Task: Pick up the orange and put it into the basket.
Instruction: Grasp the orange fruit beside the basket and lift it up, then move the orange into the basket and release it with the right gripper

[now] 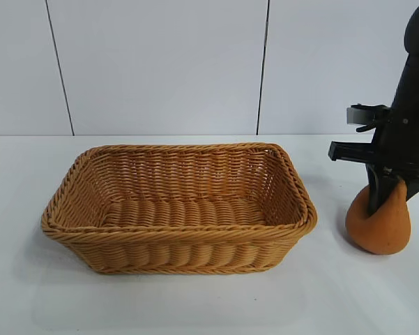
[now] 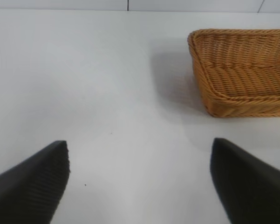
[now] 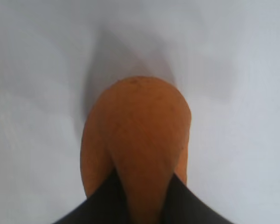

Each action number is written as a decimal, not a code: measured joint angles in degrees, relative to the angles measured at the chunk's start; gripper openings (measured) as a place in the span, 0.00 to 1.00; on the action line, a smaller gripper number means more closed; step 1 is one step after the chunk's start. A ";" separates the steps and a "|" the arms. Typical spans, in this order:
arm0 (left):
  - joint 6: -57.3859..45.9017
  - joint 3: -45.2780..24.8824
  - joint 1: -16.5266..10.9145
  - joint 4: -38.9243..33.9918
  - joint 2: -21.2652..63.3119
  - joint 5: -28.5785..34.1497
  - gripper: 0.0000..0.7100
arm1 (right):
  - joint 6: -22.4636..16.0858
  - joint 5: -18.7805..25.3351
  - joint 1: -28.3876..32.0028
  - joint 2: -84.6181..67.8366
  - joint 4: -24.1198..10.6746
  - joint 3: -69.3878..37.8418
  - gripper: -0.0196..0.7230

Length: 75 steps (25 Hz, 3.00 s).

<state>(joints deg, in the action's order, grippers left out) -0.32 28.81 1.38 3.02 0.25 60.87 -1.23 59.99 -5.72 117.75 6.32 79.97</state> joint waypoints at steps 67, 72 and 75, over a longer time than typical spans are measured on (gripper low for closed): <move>0.00 0.00 0.00 0.00 0.00 0.00 0.83 | -3.62 -2.81 -30.84 8.73 2.72 20.09 0.82; 0.00 0.00 0.00 0.00 0.00 0.00 0.83 | -3.62 7.02 -30.84 8.45 1.55 28.44 0.84; 0.00 0.00 0.00 0.00 0.00 0.00 0.83 | -4.40 8.89 -30.84 7.86 0.23 33.84 0.84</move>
<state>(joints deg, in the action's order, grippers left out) -0.32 28.81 1.38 3.02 0.25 60.87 -5.63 68.88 -36.56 125.60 6.56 113.81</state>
